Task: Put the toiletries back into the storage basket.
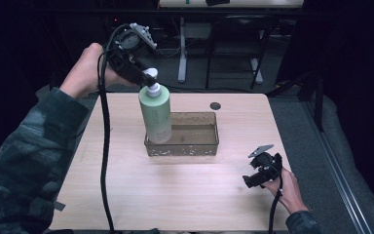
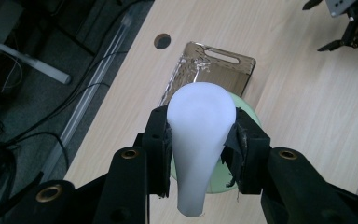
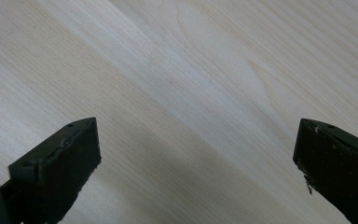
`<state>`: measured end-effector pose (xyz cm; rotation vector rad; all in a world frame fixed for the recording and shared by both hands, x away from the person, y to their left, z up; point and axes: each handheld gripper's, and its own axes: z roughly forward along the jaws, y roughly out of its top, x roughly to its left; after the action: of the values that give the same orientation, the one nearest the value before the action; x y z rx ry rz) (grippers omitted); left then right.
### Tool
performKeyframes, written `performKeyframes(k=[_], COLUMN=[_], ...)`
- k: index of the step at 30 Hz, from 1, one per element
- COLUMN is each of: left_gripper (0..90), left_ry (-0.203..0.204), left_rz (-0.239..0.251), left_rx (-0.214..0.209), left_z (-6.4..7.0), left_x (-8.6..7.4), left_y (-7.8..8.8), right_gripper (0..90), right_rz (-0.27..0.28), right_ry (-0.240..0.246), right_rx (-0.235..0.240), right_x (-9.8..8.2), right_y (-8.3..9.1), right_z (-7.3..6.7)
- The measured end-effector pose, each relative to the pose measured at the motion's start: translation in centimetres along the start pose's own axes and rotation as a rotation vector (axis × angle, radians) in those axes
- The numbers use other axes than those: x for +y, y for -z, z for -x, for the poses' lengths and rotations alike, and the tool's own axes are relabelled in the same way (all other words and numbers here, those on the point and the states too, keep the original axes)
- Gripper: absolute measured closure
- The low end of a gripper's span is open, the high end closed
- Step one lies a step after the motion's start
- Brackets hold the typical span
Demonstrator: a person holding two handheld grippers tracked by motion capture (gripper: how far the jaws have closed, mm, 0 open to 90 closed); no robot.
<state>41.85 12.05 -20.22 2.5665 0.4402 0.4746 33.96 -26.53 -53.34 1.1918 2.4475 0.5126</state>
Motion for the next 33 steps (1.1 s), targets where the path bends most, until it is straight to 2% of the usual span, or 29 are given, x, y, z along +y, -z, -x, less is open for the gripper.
performKeyframes(k=[12,18,29,33], left_gripper=[63.7,63.7,63.8,63.8], left_ry=[0.036,0.066,0.084,0.090], left_rz=[-0.017,-0.019,-0.010,-0.013], left_rx=[0.030,0.021,0.004,0.005], left_z=[-1.6,-2.3,-2.7,-2.9], left_x=[-0.2,-0.3,-0.5,-0.7], left_y=[-0.5,-1.2,-2.9,-3.6], right_gripper=[0.1,0.2,0.6,0.6], right_rz=[0.000,-0.002,-0.007,-0.002], right_ry=[0.008,0.008,0.019,0.009], right_rx=[-0.003,-0.005,-0.002,-0.001], right_x=[0.1,0.1,0.0,0.0], right_y=[0.1,0.1,0.0,0.0], right_z=[-0.1,-0.1,-0.2,-0.2])
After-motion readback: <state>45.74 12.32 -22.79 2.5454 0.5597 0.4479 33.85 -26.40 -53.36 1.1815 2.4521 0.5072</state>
